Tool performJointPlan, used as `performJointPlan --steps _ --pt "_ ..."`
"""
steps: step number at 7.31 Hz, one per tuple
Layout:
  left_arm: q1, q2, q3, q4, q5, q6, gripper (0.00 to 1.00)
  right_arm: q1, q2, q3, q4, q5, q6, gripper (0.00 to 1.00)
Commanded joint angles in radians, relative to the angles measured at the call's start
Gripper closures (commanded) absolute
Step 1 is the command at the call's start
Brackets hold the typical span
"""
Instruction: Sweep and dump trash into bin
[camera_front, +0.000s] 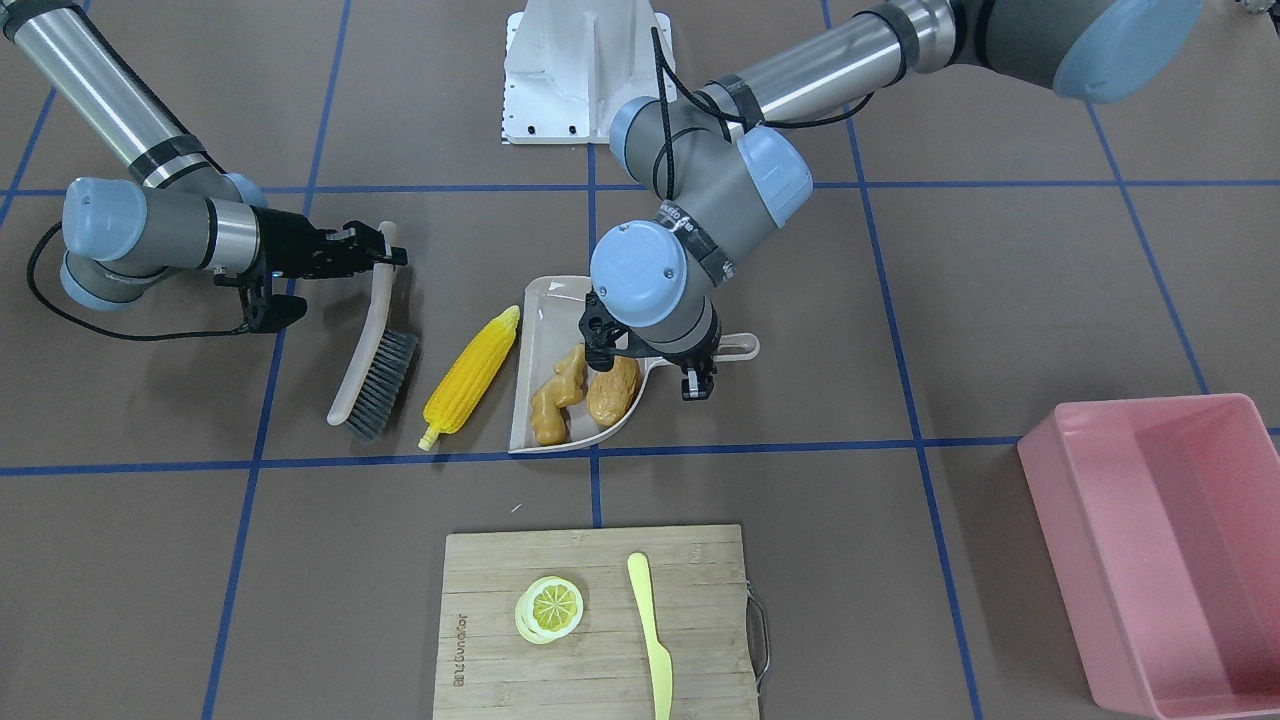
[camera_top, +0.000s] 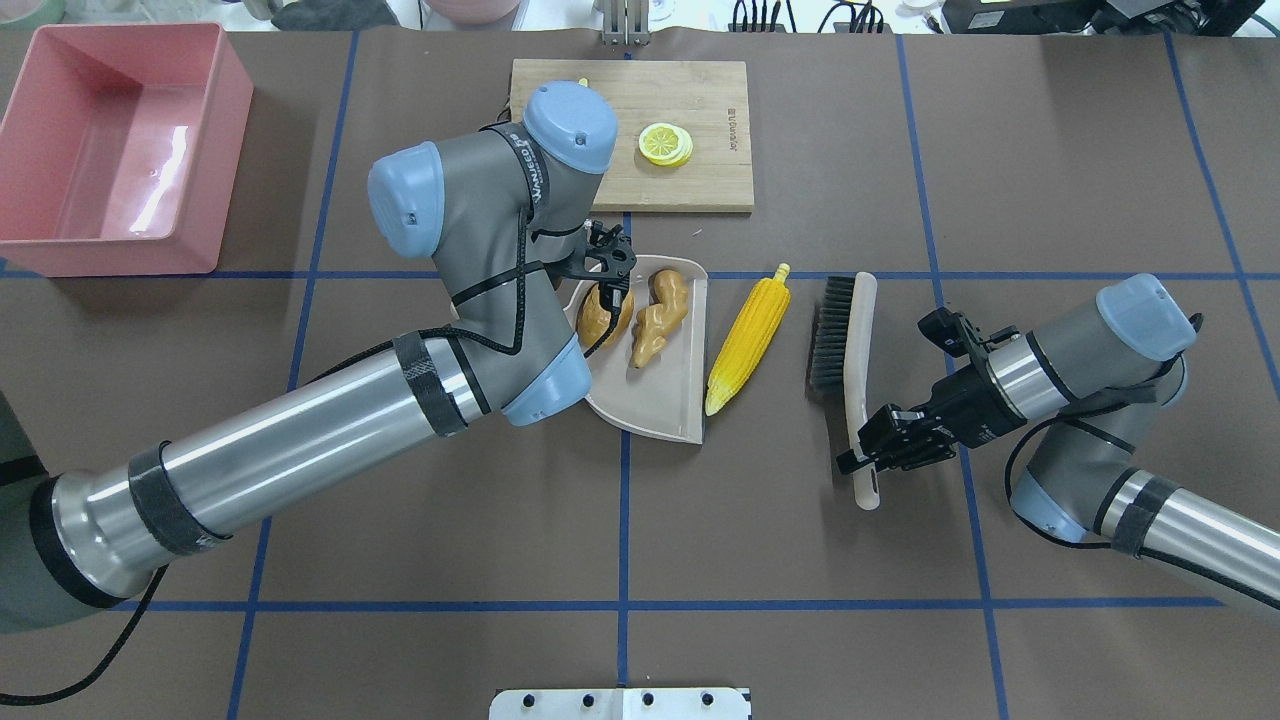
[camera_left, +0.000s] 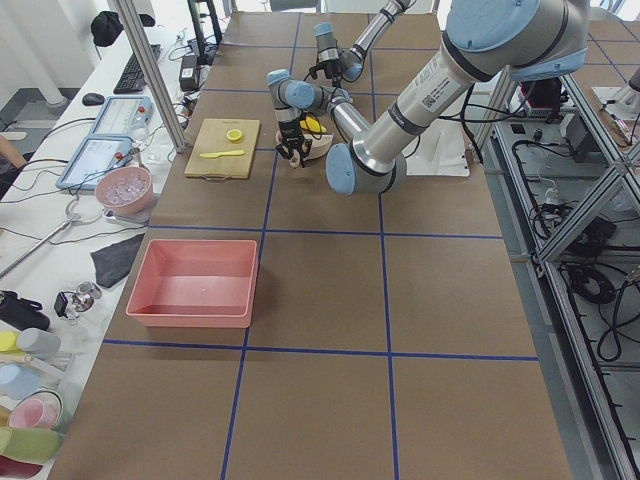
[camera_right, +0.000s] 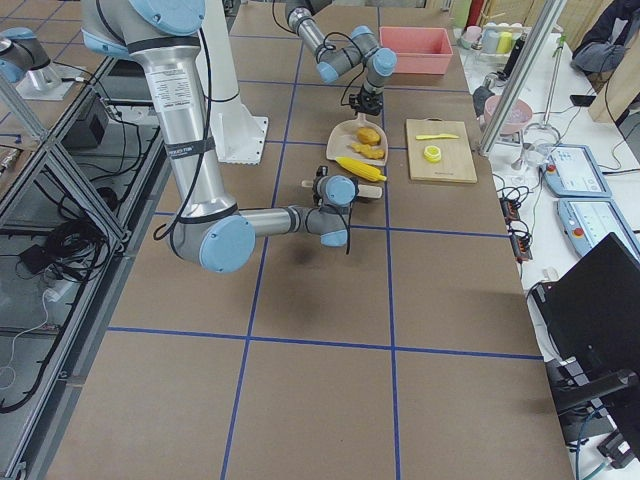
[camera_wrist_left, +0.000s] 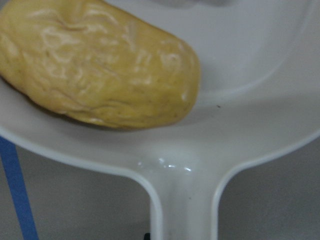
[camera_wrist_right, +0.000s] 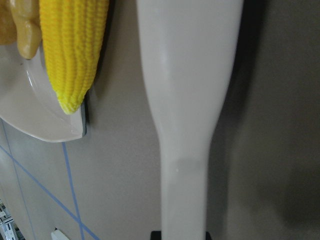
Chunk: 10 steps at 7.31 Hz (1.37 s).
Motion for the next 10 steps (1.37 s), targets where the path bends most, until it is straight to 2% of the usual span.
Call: performJointPlan --steps 1,10 --pt "0.000 -0.009 -0.003 0.027 0.000 0.002 1.00 -0.034 0.037 -0.004 -0.003 -0.009 0.007 1.00" --pt "0.002 -0.006 -0.007 0.032 0.000 0.000 1.00 -0.071 0.161 0.013 -0.112 -0.061 0.070 1.00"
